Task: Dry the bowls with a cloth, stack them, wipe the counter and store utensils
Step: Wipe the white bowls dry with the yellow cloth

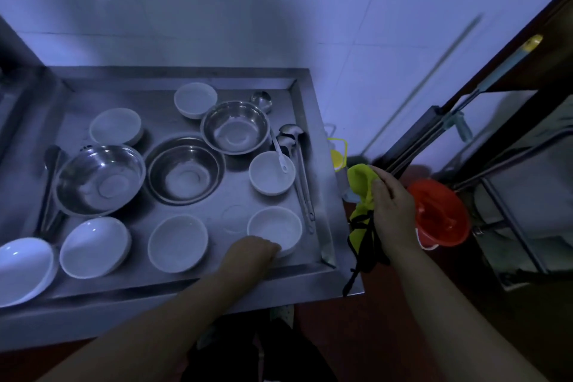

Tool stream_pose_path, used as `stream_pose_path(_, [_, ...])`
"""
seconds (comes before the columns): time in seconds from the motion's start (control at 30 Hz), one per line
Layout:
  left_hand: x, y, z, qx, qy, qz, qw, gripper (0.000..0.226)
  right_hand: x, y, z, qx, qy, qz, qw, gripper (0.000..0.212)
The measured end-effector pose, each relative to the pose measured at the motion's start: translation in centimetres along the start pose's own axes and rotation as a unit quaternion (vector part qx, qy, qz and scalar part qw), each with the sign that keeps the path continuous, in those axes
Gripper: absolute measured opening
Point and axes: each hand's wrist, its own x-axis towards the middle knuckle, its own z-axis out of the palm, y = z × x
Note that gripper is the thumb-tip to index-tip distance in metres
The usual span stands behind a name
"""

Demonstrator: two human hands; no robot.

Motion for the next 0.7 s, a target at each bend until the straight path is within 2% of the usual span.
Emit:
stream_pose_path(0.07, [0.0, 0.3, 0.3, 0.063, -0.01, 0.035, 0.997, 0.03, -0.2, 0.3, 0.0, -0.001, 0.007, 0.007, 1.0, 0.03])
stream_pose_path(0.13, [0.0, 0.2, 0.9, 0.074, 0.007, 0.044, 0.996, 0.037, -0.4, 0.2, 0.1, -0.004, 0.011, 0.011, 1.0, 0.031])
stream_pose_path(0.33, [-0.2, -0.1, 2.2, 0.082, -0.011, 0.087, 0.993, 0.037, -0.6, -0.2, 1.0, -0.005, -0.01, 0.006, 1.0, 0.03])
stream_pose_path(0.5, [-0.6, -0.1, 2.1, 0.066, 0.048, 0.087, 0.993, 0.036, -1.0, -1.1, 2.9, 0.001, -0.043, -0.008, 0.999, 0.03])
stream_pose_path(0.6, [-1.7, -0.9, 1.1, -0.016, 0.139, 0.043, 0.989, 0.043, -1.5, -2.2, 4.5, 0.002, -0.059, -0.017, 0.998, 0.036])
stream_pose_path(0.7, [-4.3, -3.7, 0.5, -0.105, 0.207, -0.087, 0.969, 0.037, -1.9, -3.1, 6.2, 0.016, -0.078, -0.029, 0.996, 0.038])
